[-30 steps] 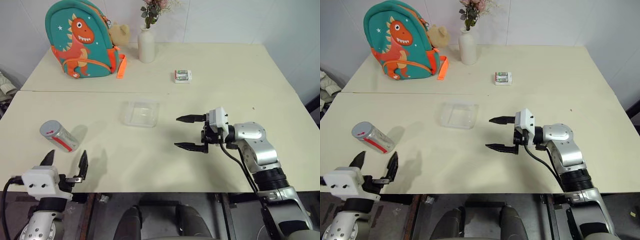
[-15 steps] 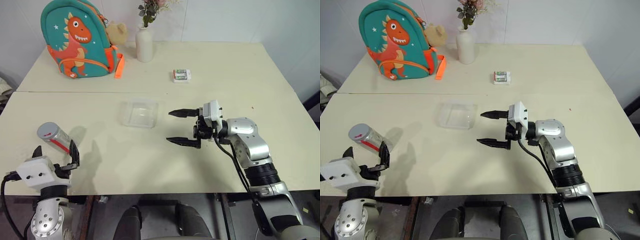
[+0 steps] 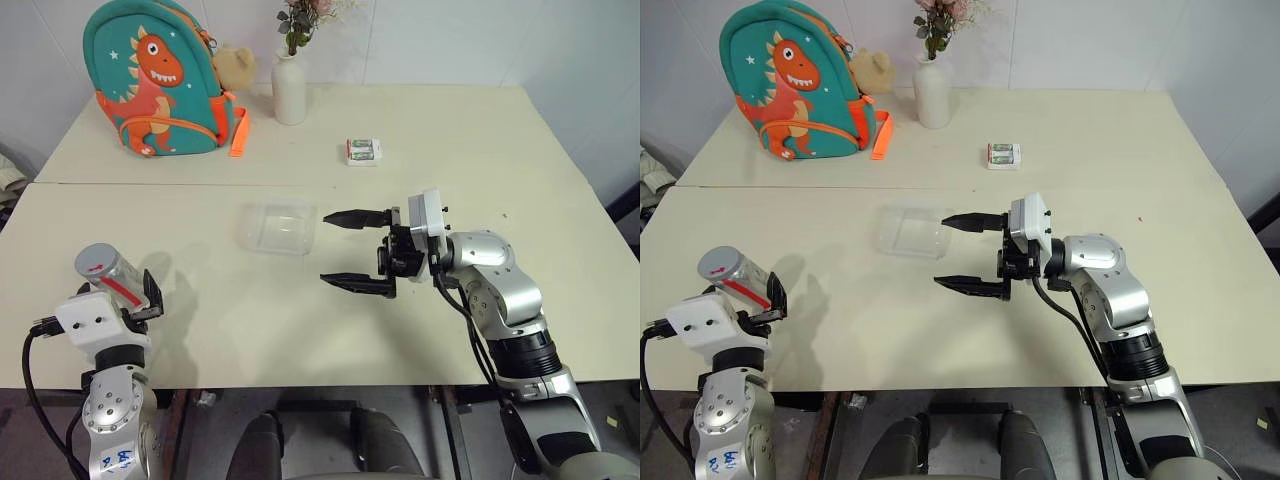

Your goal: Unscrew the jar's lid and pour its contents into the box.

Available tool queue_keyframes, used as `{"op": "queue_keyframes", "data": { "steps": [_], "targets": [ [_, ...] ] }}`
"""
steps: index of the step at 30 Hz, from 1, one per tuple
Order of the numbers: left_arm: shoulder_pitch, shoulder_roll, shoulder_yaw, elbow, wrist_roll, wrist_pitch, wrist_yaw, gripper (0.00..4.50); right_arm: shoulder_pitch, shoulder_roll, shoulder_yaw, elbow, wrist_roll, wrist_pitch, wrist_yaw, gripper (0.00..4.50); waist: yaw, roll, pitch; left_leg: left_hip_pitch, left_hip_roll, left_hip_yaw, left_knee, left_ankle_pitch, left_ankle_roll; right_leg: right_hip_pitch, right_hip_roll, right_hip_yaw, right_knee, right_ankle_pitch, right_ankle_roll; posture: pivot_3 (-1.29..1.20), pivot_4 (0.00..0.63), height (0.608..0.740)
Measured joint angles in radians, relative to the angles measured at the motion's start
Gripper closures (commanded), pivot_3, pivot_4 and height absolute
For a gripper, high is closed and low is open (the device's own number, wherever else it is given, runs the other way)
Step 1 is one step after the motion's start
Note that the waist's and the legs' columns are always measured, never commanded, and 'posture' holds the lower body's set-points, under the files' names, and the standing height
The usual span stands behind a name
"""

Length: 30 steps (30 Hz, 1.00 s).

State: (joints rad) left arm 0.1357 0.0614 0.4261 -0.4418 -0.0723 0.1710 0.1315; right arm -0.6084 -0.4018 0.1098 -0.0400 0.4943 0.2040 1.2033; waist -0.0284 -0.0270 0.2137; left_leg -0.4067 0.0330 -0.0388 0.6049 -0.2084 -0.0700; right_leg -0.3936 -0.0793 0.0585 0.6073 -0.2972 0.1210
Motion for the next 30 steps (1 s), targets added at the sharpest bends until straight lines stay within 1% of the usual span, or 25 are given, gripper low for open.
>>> {"op": "queue_keyframes", "data": {
  "steps": [6, 9, 11, 15, 18, 22, 27, 30],
  "targets": [
    [-0.055, 0.022, 0.009, 0.071, -0.003, 0.003, 0.021, 0.03, 0.005, 0.0, 0.0, -0.011, 0.0, 0.014, -0.01, 0.0, 0.0, 0.0, 0.0, 0.0, 0.0, 0.0, 0.0, 0.0, 0.0, 0.0, 0.0, 0.0, 0.0, 0.0, 0.0, 0.0, 0.15, 0.74],
    [-0.095, 0.048, 0.03, 0.118, -0.009, 0.005, 0.021, 0.61, 0.005, 0.0, 0.0, -0.012, 0.0, 0.017, -0.011, 0.0, 0.0, 0.0, 0.0, 0.0, 0.0, 0.0, 0.0, 0.0, 0.0, 0.0, 0.0, 0.0, 0.0, 0.0, 0.0, 0.0, 0.15, 0.74],
    [-0.124, 0.077, 0.046, 0.145, -0.011, 0.019, 0.021, 1.21, 0.005, 0.0, 0.0, -0.014, 0.001, 0.018, -0.012, 0.0, 0.0, 0.0, 0.0, 0.0, 0.0, 0.0, 0.0, 0.0, 0.0, 0.0, 0.0, 0.0, 0.0, 0.0, 0.001, 0.0, 0.15, 0.74],
    [-0.134, 0.08, 0.057, 0.145, -0.022, 0.041, 0.025, 2.49, 0.005, 0.0, 0.0, -0.015, 0.001, 0.019, -0.018, 0.0, 0.0, 0.0, 0.0, 0.0, 0.0, 0.0, -0.001, 0.0, 0.0, 0.0, 0.0, 0.0, 0.001, 0.002, 0.003, 0.0, 0.15, 0.74],
    [-0.135, 0.089, 0.063, 0.146, -0.041, 0.045, 0.011, 2.54, 0.007, 0.0, 0.0, -0.015, 0.001, 0.02, -0.023, 0.0, -0.001, 0.0, 0.0, 0.0, 0.0, 0.0, -0.001, 0.0, 0.0, -0.001, 0.0, 0.0, 0.001, 0.002, 0.004, 0.0, 0.15, 0.74],
    [-0.164, 0.145, 0.057, 0.145, -0.095, 0.044, -0.07, 2.54, 0.02, -0.001, 0.0, -0.016, 0.0, 0.019, -0.039, 0.0, 0.0, 0.0, 0.0, 0.0, 0.0, 0.0, -0.001, 0.0, 0.0, -0.001, 0.0, 0.0, 0.001, 0.001, 0.002, 0.0, 0.15, 0.74],
    [-0.253, 0.273, 0.004, 0.126, -0.224, 0.075, -0.268, 2.54, 0.025, -0.003, -0.001, -0.025, -0.004, 0.035, -0.084, 0.0, 0.001, 0.0, 0.0, 0.0, 0.0, 0.0, -0.001, 0.0, -0.001, 0.0, 0.0, 0.0, 0.001, 0.001, 0.001, 0.0, 0.15, 0.74],
    [-0.298, 0.378, -0.075, 0.101, -0.298, 0.105, -0.443, 2.54, 0.017, -0.001, -0.001, -0.052, 0.002, 0.087, -0.13, 0.0, -0.002, 0.0, 0.0, 0.0, 0.0, 0.001, -0.003, 0.0, -0.001, -0.001, 0.0, 0.001, 0.001, 0.001, 0.001, 0.0, 0.15, 0.74]
  ]
}}
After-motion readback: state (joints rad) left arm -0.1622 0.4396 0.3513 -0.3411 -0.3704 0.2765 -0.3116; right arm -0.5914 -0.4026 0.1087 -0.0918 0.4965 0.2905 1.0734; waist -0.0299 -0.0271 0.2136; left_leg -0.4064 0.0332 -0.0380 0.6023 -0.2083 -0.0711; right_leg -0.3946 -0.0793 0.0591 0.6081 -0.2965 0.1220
